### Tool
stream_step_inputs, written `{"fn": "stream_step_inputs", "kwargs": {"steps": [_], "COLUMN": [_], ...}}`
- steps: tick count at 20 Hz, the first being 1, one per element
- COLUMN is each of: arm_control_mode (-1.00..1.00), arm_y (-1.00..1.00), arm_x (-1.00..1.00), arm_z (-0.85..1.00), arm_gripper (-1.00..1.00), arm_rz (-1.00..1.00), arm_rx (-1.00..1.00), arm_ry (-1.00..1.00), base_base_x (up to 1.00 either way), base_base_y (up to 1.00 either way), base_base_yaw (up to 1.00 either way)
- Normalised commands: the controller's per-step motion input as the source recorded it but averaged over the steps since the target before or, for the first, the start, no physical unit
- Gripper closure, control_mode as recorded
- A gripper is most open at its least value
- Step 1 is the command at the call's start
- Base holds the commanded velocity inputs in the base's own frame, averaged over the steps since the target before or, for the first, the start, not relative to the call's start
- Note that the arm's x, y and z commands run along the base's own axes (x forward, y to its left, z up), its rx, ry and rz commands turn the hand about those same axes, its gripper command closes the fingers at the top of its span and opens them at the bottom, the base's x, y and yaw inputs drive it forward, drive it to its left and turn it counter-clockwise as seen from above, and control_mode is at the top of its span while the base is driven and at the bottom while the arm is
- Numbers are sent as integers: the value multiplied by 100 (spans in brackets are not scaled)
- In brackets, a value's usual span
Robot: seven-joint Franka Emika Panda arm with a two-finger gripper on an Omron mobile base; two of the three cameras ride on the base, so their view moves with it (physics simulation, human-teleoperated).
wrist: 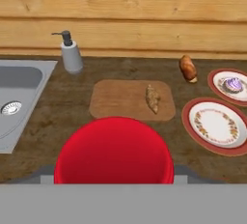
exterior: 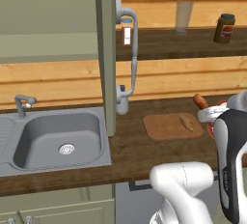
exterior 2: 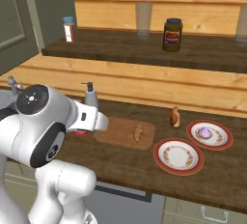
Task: From the different types of pastries on the counter, select a croissant and place it on the cutting board. Then retrieve a jar of jam from the cabinet and place it alongside the croissant on the cutting board.
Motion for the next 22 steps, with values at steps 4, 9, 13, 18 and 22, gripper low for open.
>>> {"fn": "stream_step_inputs", "kwargs": {"steps": [4,9,13,18,22], "arm_control_mode": [-100,-100,-100,-100,-100], "arm_y": [0,0,0,1,1], "arm_x": [33,47,47,77,81], "arm_z": [-74,-66,-85,-97,-90], "arm_gripper": [100,100,100,100,100], "arm_rz": [0,0,-5,-13,-17], "arm_rx": [0,0,0,-3,-4], "arm_ry": [-9,-4,-18,-20,-10], "base_base_x": [0,0,0,0,0], "base_base_y": [0,0,0,0,0], "base_base_yaw": [0,0,0,0,0]}}
